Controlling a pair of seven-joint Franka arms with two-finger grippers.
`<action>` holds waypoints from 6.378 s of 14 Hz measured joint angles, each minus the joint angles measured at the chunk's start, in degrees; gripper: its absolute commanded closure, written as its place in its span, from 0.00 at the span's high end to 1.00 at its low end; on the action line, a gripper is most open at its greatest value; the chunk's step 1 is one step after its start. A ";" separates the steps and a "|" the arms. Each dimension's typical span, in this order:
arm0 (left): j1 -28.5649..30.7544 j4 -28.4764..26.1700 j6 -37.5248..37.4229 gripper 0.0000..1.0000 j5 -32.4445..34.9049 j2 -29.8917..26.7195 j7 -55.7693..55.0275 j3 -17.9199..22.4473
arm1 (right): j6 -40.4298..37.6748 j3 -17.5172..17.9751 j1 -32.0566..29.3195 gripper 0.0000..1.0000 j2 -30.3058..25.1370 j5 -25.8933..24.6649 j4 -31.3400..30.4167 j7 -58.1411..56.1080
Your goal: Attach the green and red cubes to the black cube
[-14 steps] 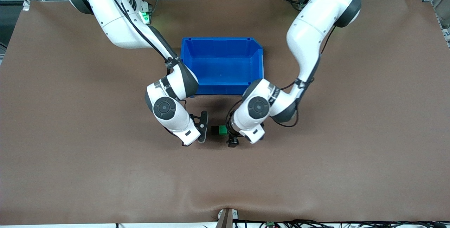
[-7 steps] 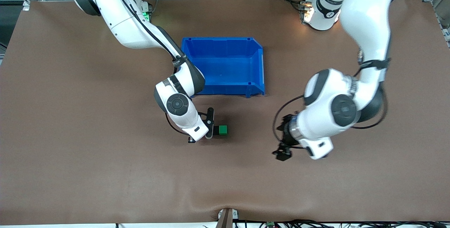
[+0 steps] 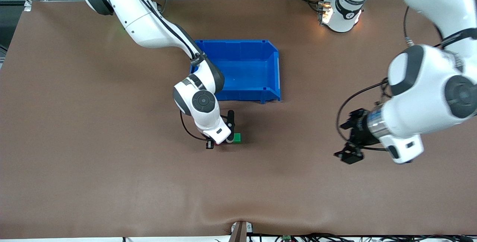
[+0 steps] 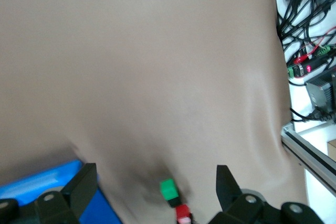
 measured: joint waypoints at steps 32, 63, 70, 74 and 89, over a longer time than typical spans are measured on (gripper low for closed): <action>11.43 -22.38 -12.87 1.00 4.91 -25.67 53.35 0.80 | -1.08 -1.33 1.52 1.00 2.30 -0.51 2.51 9.21; 7.01 -30.90 -8.18 1.00 5.96 -35.37 78.77 8.00 | -48.89 -4.27 -33.15 1.00 -50.29 15.41 -9.88 49.55; 6.37 -30.90 -6.27 1.00 5.96 -34.67 78.80 7.56 | -49.39 -4.17 -33.09 1.00 -50.42 15.66 -9.89 49.60; 6.40 -30.90 -5.03 1.00 4.56 -34.15 78.80 7.54 | -49.46 -4.21 -33.09 1.00 -50.42 15.66 -9.99 49.61; 6.33 -30.25 -4.65 1.00 4.50 -33.46 78.80 7.54 | -49.46 -4.19 -33.09 1.00 -50.42 15.70 -10.22 49.61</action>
